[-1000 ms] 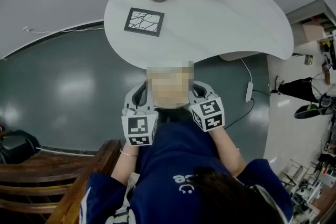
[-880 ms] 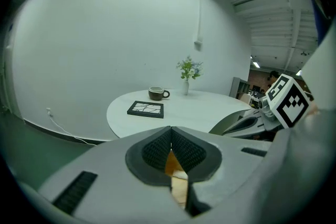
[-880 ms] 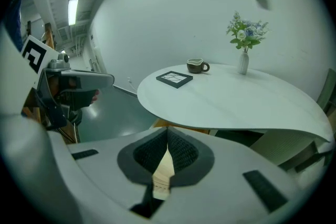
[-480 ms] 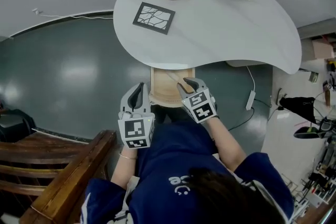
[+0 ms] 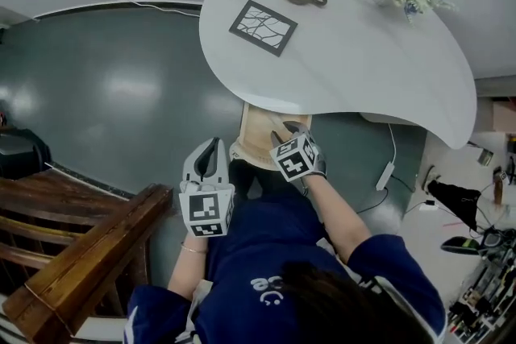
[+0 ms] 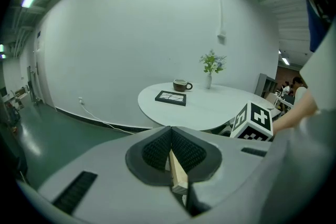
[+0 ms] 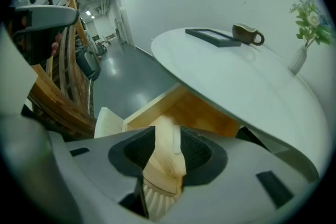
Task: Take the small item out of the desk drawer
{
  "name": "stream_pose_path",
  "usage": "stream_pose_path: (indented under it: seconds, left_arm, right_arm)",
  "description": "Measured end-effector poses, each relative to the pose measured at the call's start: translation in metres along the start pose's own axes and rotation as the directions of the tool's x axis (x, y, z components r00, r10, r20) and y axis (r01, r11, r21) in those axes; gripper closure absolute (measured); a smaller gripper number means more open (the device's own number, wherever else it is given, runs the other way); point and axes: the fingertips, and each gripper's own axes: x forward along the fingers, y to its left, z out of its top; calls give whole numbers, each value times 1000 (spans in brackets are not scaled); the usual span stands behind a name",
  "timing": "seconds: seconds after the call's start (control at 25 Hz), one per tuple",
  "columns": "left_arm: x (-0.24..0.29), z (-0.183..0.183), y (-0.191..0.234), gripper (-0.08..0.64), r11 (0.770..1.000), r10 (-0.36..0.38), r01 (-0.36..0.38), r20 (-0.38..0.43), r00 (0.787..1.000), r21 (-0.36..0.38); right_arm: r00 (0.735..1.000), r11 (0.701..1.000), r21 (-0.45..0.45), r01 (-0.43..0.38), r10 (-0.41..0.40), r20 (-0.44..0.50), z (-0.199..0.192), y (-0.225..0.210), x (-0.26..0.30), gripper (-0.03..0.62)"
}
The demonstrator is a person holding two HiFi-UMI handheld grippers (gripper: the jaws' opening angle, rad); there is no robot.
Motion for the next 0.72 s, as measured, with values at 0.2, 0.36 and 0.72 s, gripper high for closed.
stream_pose_path:
  seconds: [0.2, 0.36, 0.72]
  left_arm:
    - [-4, -7, 3, 557, 999, 48, -48, -4, 999, -10]
    - [-10, -15, 11, 557, 997, 81, -81, -21, 996, -8]
    - [-15, -31, 14, 557, 990, 139, -140, -68, 988, -15]
  right_arm:
    - [998, 1000, -12, 5, -6, -67, -9, -4, 27, 411]
    - [994, 999, -42, 13, -18, -108, -15, -2, 50, 407]
    - [983, 987, -157, 45, -72, -171, -27, -16, 83, 403]
